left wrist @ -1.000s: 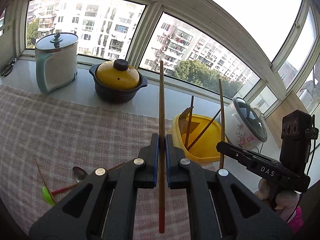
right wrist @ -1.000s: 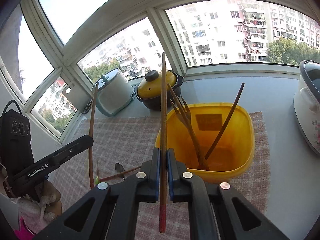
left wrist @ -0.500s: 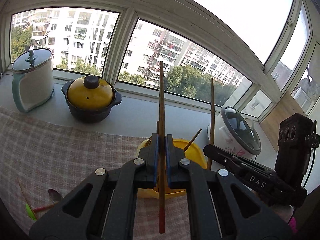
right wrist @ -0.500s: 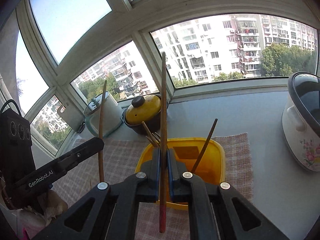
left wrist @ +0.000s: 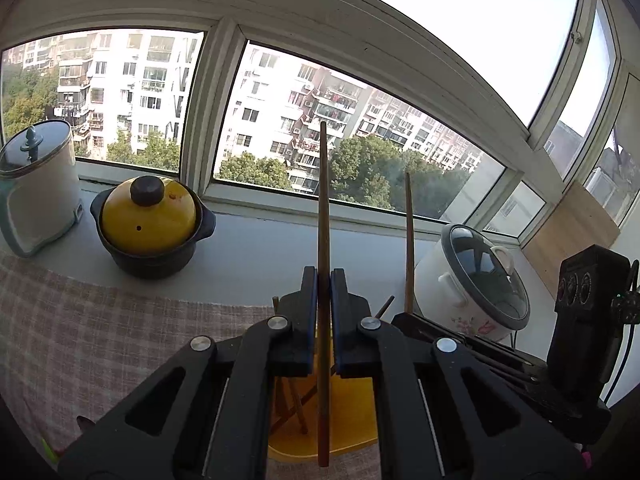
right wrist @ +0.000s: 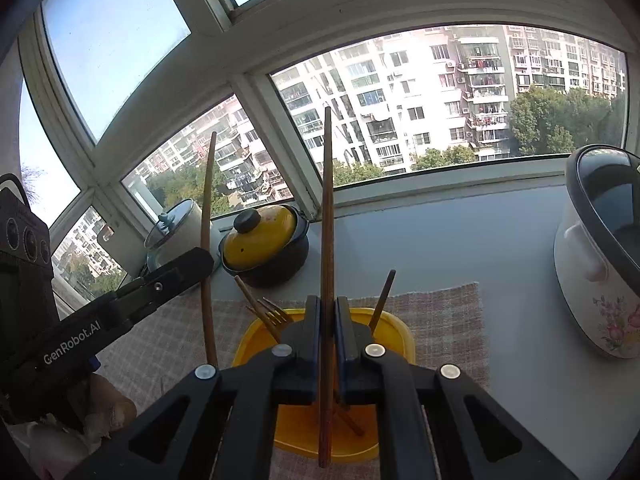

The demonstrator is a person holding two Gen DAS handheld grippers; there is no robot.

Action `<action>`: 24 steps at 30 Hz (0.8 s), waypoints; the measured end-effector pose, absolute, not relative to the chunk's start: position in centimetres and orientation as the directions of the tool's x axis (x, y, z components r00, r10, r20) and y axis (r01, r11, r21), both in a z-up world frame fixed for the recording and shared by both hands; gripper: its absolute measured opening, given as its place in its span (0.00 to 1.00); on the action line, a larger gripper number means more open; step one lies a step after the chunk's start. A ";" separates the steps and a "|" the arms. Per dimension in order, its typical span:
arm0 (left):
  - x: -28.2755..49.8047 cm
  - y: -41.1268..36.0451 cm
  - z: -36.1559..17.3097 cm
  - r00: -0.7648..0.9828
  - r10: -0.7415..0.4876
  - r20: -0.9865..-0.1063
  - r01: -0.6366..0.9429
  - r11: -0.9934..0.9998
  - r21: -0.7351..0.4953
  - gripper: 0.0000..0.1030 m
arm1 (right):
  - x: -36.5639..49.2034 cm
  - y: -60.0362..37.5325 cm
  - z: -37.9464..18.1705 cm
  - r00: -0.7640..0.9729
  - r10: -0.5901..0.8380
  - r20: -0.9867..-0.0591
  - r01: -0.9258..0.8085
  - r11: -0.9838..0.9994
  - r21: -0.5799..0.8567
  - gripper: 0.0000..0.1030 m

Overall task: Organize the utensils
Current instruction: 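Lower the chopsticks into the yellow container and open both tools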

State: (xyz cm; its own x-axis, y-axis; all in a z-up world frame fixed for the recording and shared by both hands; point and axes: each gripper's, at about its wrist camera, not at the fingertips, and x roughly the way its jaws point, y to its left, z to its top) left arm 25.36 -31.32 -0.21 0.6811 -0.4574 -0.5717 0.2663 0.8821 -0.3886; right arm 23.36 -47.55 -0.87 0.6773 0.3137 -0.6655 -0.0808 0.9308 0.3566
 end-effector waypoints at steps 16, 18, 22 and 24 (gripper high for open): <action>27.3 -32.5 -1.7 0.678 -0.445 -0.585 0.274 0.892 -0.361 0.04 | 25.1 -47.5 -2.5 0.678 0.284 -0.678 -0.056 0.940 0.337 0.04; 27.3 -32.5 -2.0 0.674 -0.445 -0.589 0.273 0.891 -0.362 0.04 | 25.2 -47.6 -2.8 0.676 0.279 -0.682 -0.050 0.941 0.335 0.04; 27.4 -32.4 -2.3 0.669 -0.449 -0.593 0.272 0.890 -0.367 0.04 | 25.4 -47.5 -3.3 0.670 0.282 -0.687 -0.051 0.940 0.336 0.04; 27.4 -32.3 -2.5 0.666 -0.449 -0.596 0.270 0.890 -0.368 0.04 | 25.5 -47.3 -3.6 0.666 0.282 -0.691 -0.049 0.940 0.336 0.04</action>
State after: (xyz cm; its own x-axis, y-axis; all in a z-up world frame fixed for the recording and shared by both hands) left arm 27.42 -32.33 -2.51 0.6664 -0.4485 -0.5956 0.2700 0.8898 -0.3680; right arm 25.51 -47.34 -3.58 0.6659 0.2820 -0.6907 -0.0494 0.9404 0.3363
